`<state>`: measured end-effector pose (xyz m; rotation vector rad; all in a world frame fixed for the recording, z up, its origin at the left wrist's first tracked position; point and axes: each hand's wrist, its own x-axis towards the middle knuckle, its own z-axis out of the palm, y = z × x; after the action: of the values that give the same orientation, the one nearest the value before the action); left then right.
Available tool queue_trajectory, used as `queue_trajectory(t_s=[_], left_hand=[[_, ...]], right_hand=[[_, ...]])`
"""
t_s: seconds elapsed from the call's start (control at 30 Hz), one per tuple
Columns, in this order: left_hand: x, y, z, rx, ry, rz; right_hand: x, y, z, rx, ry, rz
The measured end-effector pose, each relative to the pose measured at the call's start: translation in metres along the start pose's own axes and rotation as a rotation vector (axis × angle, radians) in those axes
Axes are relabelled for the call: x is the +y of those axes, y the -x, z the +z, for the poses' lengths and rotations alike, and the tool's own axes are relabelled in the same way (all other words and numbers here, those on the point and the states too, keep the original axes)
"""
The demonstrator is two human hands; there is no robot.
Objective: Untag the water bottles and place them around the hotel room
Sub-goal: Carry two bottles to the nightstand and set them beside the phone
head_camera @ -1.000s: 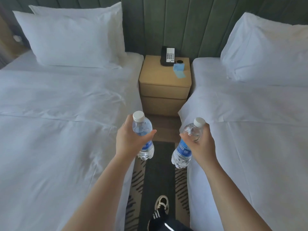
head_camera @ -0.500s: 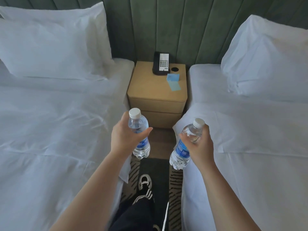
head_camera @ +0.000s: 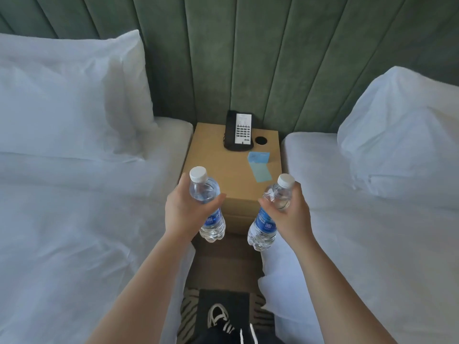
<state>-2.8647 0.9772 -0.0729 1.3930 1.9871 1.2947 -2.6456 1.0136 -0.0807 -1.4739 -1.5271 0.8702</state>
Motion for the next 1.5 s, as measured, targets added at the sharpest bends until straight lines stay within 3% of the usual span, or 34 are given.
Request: queue_trajectory(t_s=[0.37, 0.77, 0.97, 1.13, 1.3, 1.5], left_hand=[[-0.027, -0.117, 0.029, 0.042, -0.037, -0.046], [-0.045, -0.292, 0.091, -0.108, 0.001, -0.175], [-0.059, -0.394, 0.117, -0.085, 0.037, -0.264], [-0.086, -0.479, 0.148, -0.108, 0.022, -0.294], [-0.137, -0.555, 0.188, -0.246, -0.004, -0.284], [-0.195, -0.609, 0.227, -0.304, 0.150, -0.302]], right_hand=[[0.003, -0.125, 0.057, -0.066, 0.028, -0.024], [0.021, -0.310, 0.104, -0.138, -0.033, 0.027], [0.028, -0.401, 0.125, -0.133, -0.019, 0.057], [0.035, -0.460, 0.145, -0.077, 0.010, 0.070], [0.060, -0.510, 0.168, -0.002, 0.041, 0.094], [0.089, -0.545, 0.191, 0.019, 0.079, 0.061]])
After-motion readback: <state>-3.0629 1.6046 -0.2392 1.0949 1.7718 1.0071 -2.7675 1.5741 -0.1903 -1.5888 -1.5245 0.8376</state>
